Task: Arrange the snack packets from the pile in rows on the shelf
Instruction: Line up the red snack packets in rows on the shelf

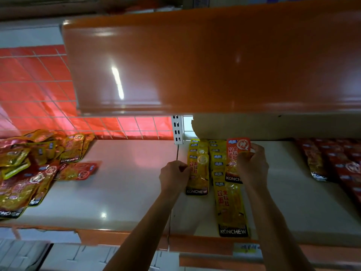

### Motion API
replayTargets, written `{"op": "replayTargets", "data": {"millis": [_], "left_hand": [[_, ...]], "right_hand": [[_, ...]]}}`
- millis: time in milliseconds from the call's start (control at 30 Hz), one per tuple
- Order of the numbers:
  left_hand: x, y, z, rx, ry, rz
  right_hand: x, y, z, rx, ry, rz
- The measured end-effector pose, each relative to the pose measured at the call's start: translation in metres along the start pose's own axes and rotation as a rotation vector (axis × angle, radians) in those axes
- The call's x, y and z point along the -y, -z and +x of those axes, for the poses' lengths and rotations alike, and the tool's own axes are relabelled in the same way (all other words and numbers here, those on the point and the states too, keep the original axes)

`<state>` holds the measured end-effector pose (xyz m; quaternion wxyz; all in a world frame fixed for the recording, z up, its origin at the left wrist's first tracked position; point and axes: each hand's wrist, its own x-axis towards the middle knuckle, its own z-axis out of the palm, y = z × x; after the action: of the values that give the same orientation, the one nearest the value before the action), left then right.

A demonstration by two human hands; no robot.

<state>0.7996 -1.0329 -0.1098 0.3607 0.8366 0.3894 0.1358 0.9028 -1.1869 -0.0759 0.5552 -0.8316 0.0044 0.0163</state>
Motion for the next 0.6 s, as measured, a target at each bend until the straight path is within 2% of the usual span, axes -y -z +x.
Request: {"op": "replayTargets", "data": {"millis": [167, 300, 433, 600], "left_hand": [[-0.008, -0.003, -0.005, -0.11, -0.019, 0.102], [-0.032, -0.014, -0.01, -0.194, -0.13, 0.024], [-0.068, -0.038, -0.018, -0.123, -0.273, -0.089], [-0.11, -0.078, -0.034, -0.002, -0.346, -0.269]], "right_hand": [[-0.001, 0.002, 0.001, 0.025, 0.021, -0.001], [-0.005, 0.01, 0.001, 0.061, 0.05, -0.008], [-0.01, 0.026, 0.005, 0.08, 0.077, -0.012], [-0.023, 0.055, 0.018, 0.068, 0.075, 0.035]]}}
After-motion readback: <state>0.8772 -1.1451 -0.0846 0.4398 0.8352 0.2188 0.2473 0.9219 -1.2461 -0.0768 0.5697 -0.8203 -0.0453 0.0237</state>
